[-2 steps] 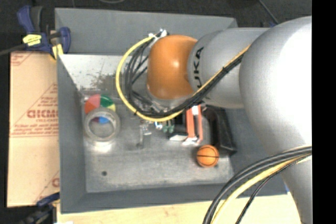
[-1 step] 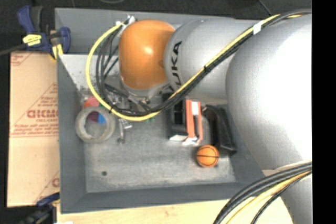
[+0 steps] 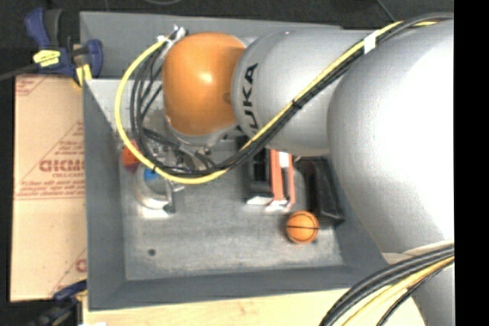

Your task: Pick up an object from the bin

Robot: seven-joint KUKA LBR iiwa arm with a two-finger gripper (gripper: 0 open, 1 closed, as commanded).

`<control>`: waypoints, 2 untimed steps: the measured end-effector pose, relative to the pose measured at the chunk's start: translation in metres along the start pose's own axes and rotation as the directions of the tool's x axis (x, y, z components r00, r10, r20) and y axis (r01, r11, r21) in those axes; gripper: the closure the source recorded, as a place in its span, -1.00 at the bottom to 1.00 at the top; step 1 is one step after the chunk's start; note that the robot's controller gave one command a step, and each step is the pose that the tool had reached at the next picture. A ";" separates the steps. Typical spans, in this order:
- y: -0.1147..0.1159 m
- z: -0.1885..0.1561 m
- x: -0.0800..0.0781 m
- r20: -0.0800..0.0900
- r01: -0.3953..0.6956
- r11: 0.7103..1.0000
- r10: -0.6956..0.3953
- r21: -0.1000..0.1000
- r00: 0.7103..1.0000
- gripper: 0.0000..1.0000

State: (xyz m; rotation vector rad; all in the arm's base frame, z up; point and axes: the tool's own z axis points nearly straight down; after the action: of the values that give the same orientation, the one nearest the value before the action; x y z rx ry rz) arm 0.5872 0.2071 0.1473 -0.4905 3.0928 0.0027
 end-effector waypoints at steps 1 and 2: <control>-0.007 0.068 0.011 -0.003 0.183 0.983 -0.183 0.001 0.983 -1.00; -0.005 0.065 0.011 -0.003 0.186 0.983 -0.186 -0.002 0.983 1.00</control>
Offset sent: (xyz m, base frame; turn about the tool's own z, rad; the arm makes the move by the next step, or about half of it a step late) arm -0.0134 0.0064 -0.0773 -0.3244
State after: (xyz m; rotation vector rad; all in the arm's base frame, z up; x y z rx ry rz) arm 0.5794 0.1990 0.0824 -0.7778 3.0364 0.0037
